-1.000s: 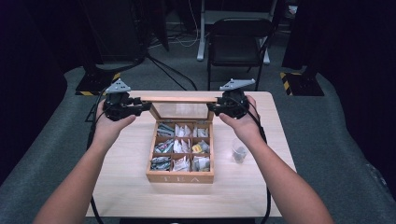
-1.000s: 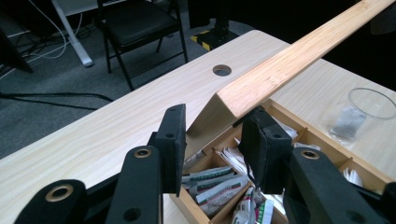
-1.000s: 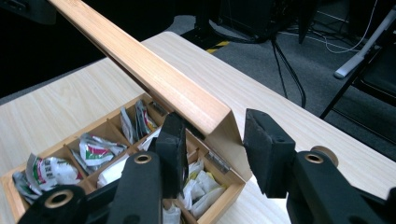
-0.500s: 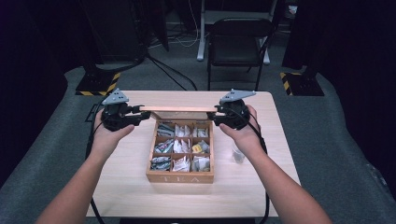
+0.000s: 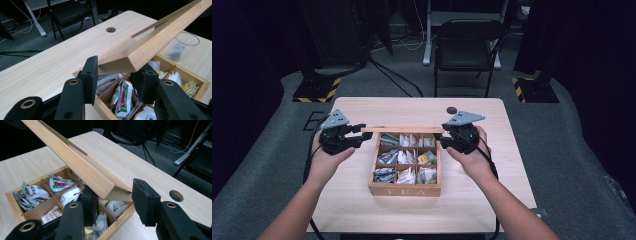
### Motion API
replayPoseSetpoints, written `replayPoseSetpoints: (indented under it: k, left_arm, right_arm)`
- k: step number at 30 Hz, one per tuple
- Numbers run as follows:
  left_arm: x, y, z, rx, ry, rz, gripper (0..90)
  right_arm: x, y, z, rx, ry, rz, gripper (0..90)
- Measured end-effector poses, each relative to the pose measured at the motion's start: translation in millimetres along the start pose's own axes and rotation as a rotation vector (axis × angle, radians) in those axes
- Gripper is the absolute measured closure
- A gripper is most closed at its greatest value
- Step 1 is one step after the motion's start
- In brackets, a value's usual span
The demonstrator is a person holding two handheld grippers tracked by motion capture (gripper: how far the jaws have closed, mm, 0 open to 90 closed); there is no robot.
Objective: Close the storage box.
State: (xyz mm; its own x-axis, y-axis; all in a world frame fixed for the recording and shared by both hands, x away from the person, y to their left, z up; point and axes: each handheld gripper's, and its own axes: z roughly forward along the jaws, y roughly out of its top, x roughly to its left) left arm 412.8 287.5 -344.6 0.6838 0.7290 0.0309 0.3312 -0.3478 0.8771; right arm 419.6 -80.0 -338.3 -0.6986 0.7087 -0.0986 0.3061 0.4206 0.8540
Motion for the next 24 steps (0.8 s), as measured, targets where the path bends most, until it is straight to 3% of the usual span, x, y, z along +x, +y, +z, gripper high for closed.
replayPoseSetpoints:
  k: [8,14,24]
  left_arm:
    - [-7.8,-16.2,-2.2,-0.020,0.000,-0.007,57.6]
    - [-11.9,-23.3,-3.0,-0.017,0.002,-0.007,57.4]
    - [-17.3,-34.7,-3.9,-0.001,-0.004,-0.011,56.6]
  right_arm:
    - [14.2,-13.9,-2.7,-0.008,-0.040,-0.063,56.5]
    - [17.6,-24.1,-2.9,-0.028,-0.035,-0.047,55.4]
    - [22.9,-33.8,-3.9,-0.001,-0.024,-0.050,54.0]
